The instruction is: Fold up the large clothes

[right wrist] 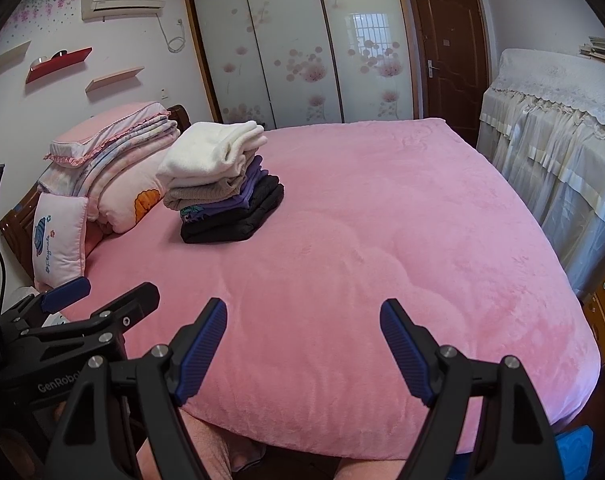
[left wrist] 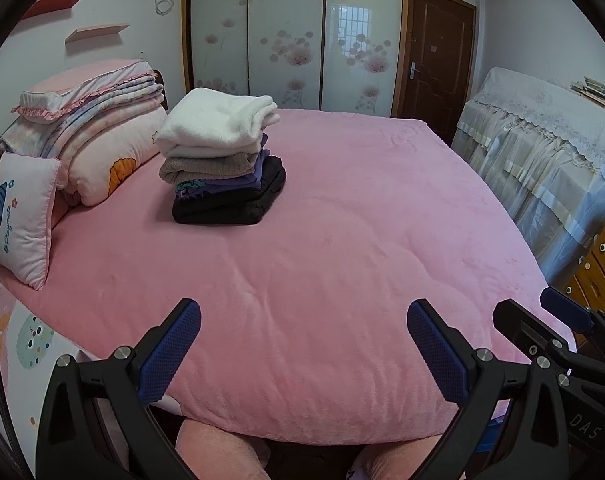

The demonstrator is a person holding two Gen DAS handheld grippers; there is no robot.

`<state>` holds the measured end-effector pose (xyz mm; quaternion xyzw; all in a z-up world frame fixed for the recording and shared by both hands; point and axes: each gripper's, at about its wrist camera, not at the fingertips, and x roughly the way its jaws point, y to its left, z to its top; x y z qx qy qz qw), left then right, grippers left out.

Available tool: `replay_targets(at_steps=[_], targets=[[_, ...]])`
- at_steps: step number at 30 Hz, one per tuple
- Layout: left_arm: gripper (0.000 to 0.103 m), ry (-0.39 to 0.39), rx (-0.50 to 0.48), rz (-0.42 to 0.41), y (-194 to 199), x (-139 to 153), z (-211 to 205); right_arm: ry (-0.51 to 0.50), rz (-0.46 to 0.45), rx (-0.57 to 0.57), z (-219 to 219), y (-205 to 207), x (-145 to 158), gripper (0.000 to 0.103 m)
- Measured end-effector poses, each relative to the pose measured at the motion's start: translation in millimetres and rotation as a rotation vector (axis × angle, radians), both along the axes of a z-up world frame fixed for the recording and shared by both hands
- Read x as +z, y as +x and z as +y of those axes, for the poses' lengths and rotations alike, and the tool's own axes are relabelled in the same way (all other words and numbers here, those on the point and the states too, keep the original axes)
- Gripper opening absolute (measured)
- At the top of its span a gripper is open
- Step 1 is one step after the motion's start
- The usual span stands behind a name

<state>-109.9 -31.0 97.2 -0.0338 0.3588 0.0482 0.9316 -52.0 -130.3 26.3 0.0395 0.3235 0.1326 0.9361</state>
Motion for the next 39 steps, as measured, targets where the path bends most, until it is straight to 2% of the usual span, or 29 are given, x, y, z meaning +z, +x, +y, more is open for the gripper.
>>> replay_targets(at_steps=[39], targets=[[0.102, 0.003, -0.002, 0.016, 0.4, -7.4, -0.1, -0.004, 0.005, -0.003, -3.5, 0.9, 0.2, 0.079]])
